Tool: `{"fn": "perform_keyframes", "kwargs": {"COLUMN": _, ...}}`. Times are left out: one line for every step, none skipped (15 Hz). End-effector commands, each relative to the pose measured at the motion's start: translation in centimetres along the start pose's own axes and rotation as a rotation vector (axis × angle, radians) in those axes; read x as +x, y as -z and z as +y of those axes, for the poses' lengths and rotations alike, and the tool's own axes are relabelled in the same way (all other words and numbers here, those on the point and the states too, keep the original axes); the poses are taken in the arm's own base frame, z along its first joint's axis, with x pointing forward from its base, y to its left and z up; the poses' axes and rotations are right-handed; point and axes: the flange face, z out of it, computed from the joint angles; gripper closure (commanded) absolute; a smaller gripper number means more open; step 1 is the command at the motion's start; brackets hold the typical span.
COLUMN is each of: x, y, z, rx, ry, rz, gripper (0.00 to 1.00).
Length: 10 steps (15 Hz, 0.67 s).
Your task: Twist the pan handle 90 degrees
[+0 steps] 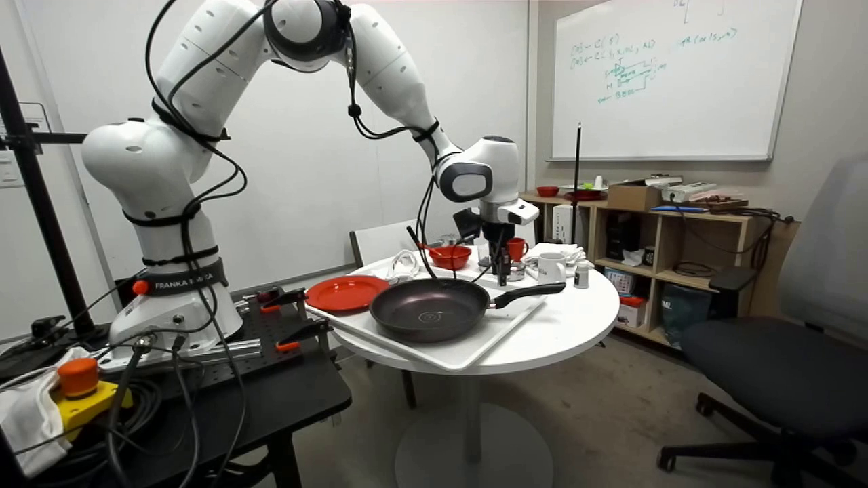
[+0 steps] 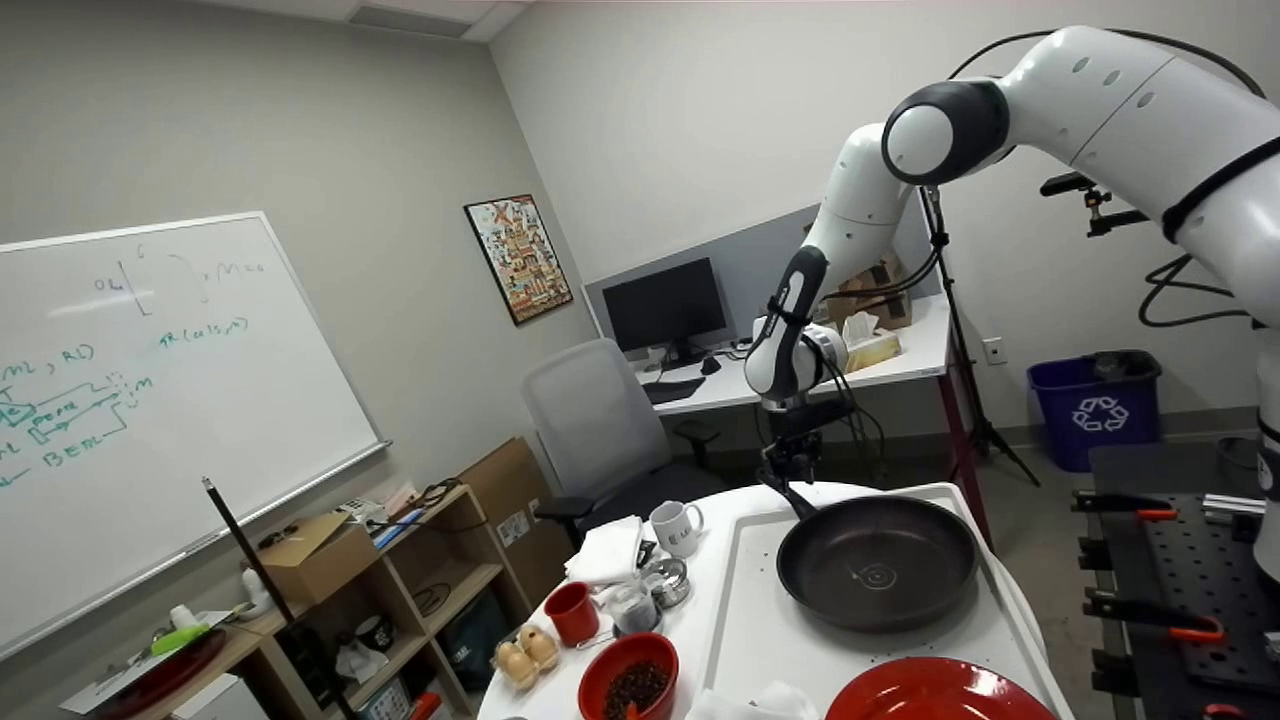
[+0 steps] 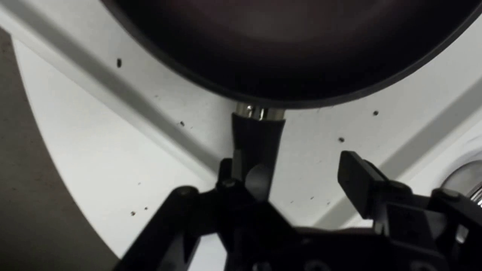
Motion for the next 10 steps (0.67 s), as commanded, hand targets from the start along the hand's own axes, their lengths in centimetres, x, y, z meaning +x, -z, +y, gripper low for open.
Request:
{"fn": "perform_keyframes", "kwargs": {"x": -4.5, "y": 2.6, "z": -7.4, "rx": 0.012, "ry": 0.086, "rz": -0.085, "gripper": 0.03}}
{"fn": "perform_keyframes", "kwargs": {"x": -4.9, "y": 3.0, "z": -9.9, "rx": 0.019, "ry": 0.104, "rz": -0.091, "gripper": 0.01}}
{"fn": "perform_keyframes", "kwargs": {"x": -5.3, "y": 3.4, "z": -12.4, "rx": 0.022, "ry": 0.134, "rz": -0.123, "gripper": 0.00}}
{"fn": "perform_keyframes", "kwargs": {"x": -5.7, "y": 3.8, "z": -15.1, "rx": 0.035, "ry": 0.152, "rz": -0.146, "gripper": 0.00}}
{"fn": "perform_keyframes", "kwargs": {"x": -6.0, "y": 4.2, "z": -17.3, "rx": 0.052, "ry": 0.165, "rz": -0.165, "gripper": 0.00}}
{"fn": "perform_keyframes", "kwargs": {"x": -6.0, "y": 4.9, "z": -19.5, "rx": 0.084, "ry": 0.168, "rz": -0.203, "gripper": 0.00}}
{"fn": "perform_keyframes", "kwargs": {"x": -5.8, "y": 5.5, "z": -21.1, "rx": 0.109, "ry": 0.157, "rz": -0.222, "gripper": 0.00}}
{"fn": "perform_keyframes", "kwargs": {"x": -5.4, "y": 6.4, "z": -22.6, "rx": 0.146, "ry": 0.139, "rz": -0.260, "gripper": 0.00}}
{"fn": "perform_keyframes", "kwargs": {"x": -5.0, "y": 7.1, "z": -23.5, "rx": 0.179, "ry": 0.123, "rz": -0.290, "gripper": 0.00}}
{"fn": "perform_keyframes", "kwargs": {"x": -4.3, "y": 7.8, "z": -24.1, "rx": 0.208, "ry": 0.090, "rz": -0.309, "gripper": 0.00}}
